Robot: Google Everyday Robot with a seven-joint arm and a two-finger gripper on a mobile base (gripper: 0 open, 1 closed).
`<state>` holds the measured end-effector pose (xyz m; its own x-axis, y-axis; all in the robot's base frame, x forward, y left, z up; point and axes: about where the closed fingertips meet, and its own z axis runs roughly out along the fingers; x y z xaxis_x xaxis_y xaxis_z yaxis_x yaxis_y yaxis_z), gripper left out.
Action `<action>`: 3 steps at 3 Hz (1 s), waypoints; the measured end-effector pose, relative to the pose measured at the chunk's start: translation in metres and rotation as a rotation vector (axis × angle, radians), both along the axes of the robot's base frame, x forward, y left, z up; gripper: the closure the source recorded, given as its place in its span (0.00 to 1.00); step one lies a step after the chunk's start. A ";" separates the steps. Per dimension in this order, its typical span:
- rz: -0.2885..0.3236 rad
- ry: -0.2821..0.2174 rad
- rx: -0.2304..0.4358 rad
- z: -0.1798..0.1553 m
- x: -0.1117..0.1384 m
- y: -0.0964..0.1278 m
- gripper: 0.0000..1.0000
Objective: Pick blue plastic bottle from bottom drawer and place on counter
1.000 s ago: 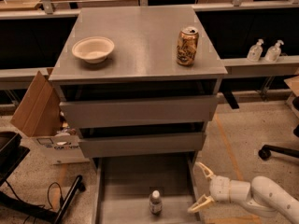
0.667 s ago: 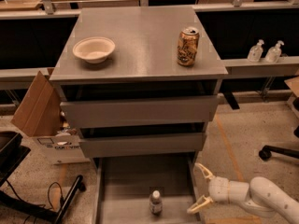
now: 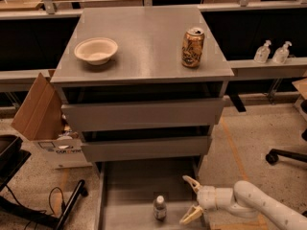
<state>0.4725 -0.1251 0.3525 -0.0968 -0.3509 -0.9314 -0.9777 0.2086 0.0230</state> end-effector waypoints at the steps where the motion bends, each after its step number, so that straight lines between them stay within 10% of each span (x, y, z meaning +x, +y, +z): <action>1: 0.062 0.036 0.027 -0.031 0.000 0.029 0.00; 3: 0.122 0.059 0.083 -0.077 0.005 0.067 0.00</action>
Offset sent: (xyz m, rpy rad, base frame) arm -0.0004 0.0792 -0.0931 0.1030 0.0861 0.1393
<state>0.4772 -0.0585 0.2755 -0.1132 -0.2857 -0.9516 -0.9922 0.0836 0.0929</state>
